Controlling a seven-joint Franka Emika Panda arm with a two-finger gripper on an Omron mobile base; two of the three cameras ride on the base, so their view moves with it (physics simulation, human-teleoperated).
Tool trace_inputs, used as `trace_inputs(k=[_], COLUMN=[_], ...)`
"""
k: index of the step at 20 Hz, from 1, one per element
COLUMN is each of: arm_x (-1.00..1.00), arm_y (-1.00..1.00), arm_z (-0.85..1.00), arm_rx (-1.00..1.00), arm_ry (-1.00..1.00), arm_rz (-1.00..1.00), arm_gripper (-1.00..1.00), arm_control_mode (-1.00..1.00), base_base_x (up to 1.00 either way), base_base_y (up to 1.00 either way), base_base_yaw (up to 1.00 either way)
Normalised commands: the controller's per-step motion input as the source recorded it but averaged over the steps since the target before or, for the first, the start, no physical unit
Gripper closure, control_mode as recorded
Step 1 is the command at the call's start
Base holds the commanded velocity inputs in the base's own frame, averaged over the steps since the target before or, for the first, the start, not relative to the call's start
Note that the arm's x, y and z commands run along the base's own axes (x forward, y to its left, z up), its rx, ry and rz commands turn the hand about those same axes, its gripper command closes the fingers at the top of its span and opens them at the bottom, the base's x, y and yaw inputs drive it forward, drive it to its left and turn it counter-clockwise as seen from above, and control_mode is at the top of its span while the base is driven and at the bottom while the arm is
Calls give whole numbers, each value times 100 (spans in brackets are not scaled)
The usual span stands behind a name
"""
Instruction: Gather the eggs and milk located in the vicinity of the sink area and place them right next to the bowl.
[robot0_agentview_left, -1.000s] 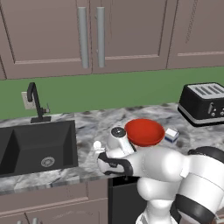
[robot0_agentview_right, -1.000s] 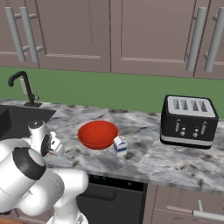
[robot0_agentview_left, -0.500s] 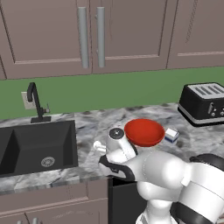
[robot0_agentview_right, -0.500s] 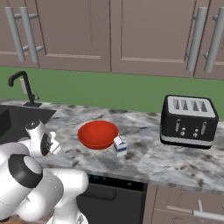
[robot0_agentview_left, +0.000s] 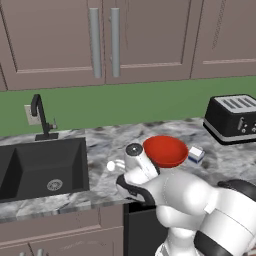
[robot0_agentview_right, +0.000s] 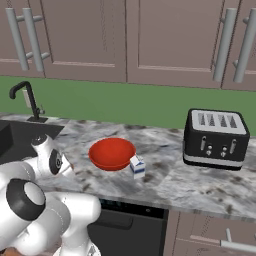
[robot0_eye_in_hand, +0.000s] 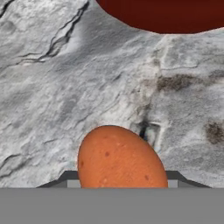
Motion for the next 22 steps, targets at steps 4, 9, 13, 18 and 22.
trace_inputs(k=[4, 9, 13, 18, 22], arm_x=[20, 20, 15, 13, 10], arm_y=[-23, -24, -26, -29, -29], arm_z=[0, -6, -8, -10, -4], arm_rx=[0, 0, 0, 0, 0], arm_ry=[-7, -7, -8, -8, -7], arm_rz=[-14, -12, -11, -11, -9], arm_gripper=[100, 100, 100, 100, 100], arm_control_mode=[-100, -100, -100, -100, -100], base_base_x=[0, 0, 0, 0, 0], base_base_y=[0, 0, 0, 0, 0], base_base_yaw=[0, 0, 0, 0, 0])
